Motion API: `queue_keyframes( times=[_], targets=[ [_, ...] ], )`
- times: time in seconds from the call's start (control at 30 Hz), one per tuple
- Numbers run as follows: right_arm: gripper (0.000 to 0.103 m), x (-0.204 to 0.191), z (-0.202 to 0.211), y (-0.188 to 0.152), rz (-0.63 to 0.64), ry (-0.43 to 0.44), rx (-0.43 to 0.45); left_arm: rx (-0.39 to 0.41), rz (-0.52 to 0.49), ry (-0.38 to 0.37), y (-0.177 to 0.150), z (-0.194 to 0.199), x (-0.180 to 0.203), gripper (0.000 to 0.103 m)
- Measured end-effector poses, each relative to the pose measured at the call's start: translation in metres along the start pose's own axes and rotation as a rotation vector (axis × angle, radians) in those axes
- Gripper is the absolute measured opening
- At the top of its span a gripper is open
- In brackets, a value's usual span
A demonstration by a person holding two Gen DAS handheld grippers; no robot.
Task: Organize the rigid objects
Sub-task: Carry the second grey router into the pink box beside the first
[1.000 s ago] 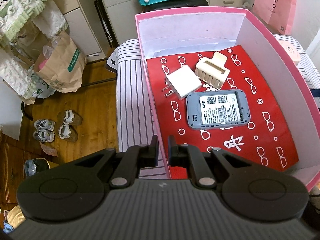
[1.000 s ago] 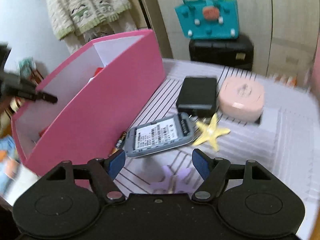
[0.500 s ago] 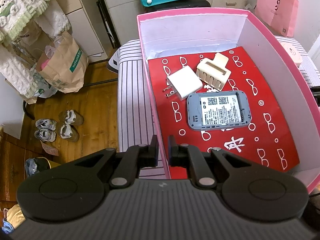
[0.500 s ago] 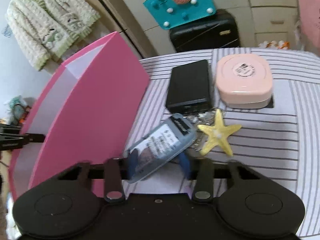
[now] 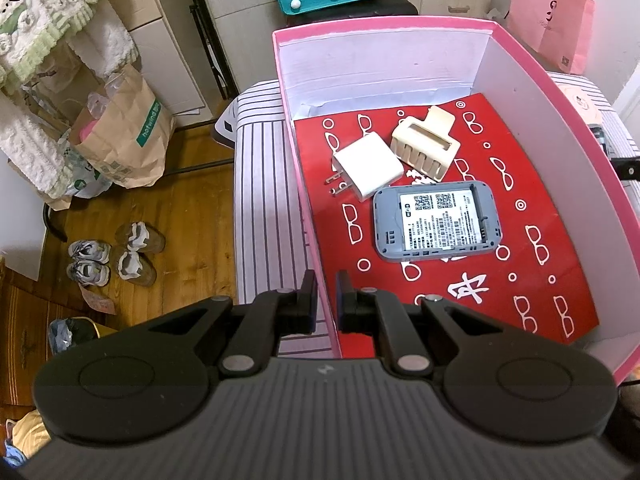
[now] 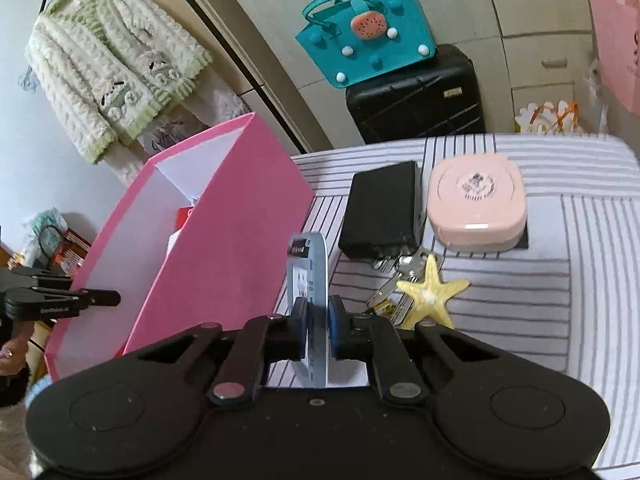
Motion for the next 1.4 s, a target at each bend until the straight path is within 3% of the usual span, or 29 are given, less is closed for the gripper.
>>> queue_keyframes(
  times=[0.23, 0.47, 0.87, 1.1, 1.4],
  targets=[
    [0.013, -0.016, 0.014, 0.003, 0.126, 0.003, -0.023, 0.018, -0.003, 0.004, -0.001, -0.001, 0.001, 0.008],
    [0.013, -0.028, 0.048, 0.026, 0.178, -0.025, 0.031, 0.022, 0.003, -0.010, -0.002, -0.001, -0.002, 0.008],
    [0.013, -0.084, 0.072, 0.064, 0.286, 0.031, 0.026, 0.012, -0.023, -0.013, -0.003, -0.001, -0.001, 0.008],
    [0.013, -0.131, 0.050, 0.067, 0.405, 0.107, -0.098, 0.010, -0.016, -0.019, -0.003, -0.002, -0.001, 0.008],
    [0.013, -0.171, -0.014, 0.022, 0.475, 0.222, -0.374, 0.003, -0.025, -0.019, -0.003, -0.004, 0.000, 0.008]
  ],
)
Point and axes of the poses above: each gripper's, at about its wrist camera, not at the fingertips, and z roughly against the way its jaws point, x to its right, y to its top, the point moved 9 cm from there along -z, roughly the way its jaws point, and after that the axes turned 4 degrees about -y, right-handed, at the moved point
